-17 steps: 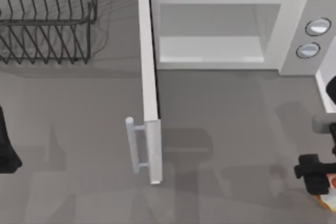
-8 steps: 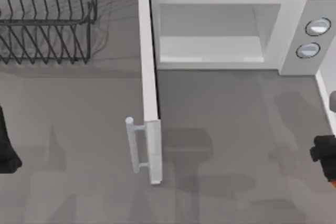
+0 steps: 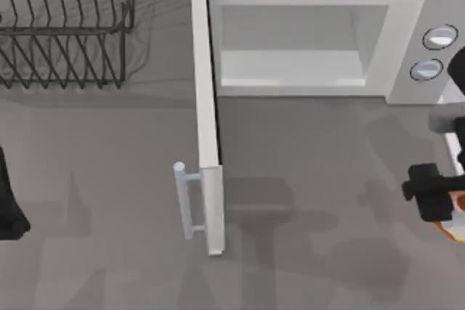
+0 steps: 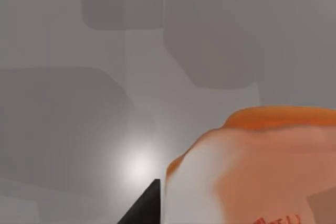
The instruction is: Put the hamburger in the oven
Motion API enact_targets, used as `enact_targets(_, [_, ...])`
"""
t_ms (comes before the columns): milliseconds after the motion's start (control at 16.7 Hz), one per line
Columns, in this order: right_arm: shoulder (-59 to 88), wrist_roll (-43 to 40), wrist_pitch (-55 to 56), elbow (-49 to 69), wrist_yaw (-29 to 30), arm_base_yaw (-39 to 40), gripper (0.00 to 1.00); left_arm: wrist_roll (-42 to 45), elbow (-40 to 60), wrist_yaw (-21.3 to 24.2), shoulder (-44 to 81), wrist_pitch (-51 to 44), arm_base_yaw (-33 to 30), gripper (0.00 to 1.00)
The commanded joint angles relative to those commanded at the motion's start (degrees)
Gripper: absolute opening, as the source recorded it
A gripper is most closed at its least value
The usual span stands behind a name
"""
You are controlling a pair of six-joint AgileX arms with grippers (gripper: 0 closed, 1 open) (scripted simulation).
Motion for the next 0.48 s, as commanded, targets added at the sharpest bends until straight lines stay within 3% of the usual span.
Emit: enact_targets(480, [22.5, 0.4, 42.7, 6.9, 14.4, 7.9, 0.0, 0.0, 0.0, 0.0, 0.0, 0.0, 0.0, 1.0])
